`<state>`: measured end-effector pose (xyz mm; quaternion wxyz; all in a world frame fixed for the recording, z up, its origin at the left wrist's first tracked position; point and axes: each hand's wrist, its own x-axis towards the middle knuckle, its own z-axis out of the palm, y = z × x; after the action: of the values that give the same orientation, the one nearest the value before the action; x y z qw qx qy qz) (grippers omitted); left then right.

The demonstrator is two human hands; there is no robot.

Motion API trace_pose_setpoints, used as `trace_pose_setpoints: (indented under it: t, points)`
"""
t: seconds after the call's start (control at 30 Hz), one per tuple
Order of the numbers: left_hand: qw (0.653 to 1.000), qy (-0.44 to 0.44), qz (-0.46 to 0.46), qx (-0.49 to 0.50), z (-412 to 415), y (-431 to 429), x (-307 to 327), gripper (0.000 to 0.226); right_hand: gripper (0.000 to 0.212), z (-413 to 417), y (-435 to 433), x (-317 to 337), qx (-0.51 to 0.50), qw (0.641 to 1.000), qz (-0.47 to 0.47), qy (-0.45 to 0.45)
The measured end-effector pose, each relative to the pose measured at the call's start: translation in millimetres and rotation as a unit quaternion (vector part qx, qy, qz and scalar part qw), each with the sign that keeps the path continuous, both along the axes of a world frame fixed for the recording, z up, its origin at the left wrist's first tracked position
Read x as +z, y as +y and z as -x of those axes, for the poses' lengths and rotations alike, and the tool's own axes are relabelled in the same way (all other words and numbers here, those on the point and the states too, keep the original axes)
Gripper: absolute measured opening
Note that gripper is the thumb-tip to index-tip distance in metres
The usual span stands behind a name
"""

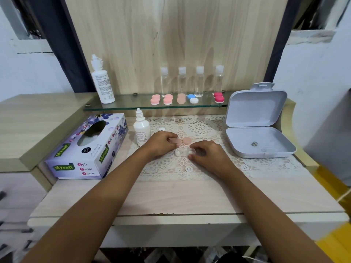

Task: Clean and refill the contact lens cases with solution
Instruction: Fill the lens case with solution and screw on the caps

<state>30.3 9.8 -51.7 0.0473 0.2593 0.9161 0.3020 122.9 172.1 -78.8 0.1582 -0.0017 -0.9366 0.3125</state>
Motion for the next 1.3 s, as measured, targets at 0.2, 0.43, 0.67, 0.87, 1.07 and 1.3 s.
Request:
trace_pose_setpoints:
  t: [0.2,0.43,0.67,0.87,1.07,1.3]
  points:
    - [0.999,0.002,-0.047,0.012,-2.1,-2.9,-3.7,0.025,0.034,-0.2,0.3,-0.4,-0.002,1.0,0.0,0.003]
    - [0.994,0.037,-0.102,-0.009,-27.2,-11.5,-8.4,0.019,0.034,1.7,0.9,-2.0,0.0,1.0,0.004,0.005]
    - [0.991,0.09,-0.082,-0.05,-33.4,-15.2,-18.3,0.024,0.033,2.4,1.6,-3.9,0.001,1.0,0.01,0.006]
    - [0.99,0.095,-0.087,-0.056,-33.7,-13.5,-22.6,0.023,0.031,3.1,2.1,-4.2,0.005,1.0,0.008,0.006]
    - [0.986,0.121,-0.091,-0.068,-35.8,-13.9,-27.5,0.025,0.027,2.8,2.1,-5.3,0.009,1.0,0.016,0.017]
    - [0.984,0.137,-0.074,-0.081,-36.7,-12.5,-29.1,0.035,0.028,4.3,2.8,-6.3,0.013,0.999,0.022,0.022]
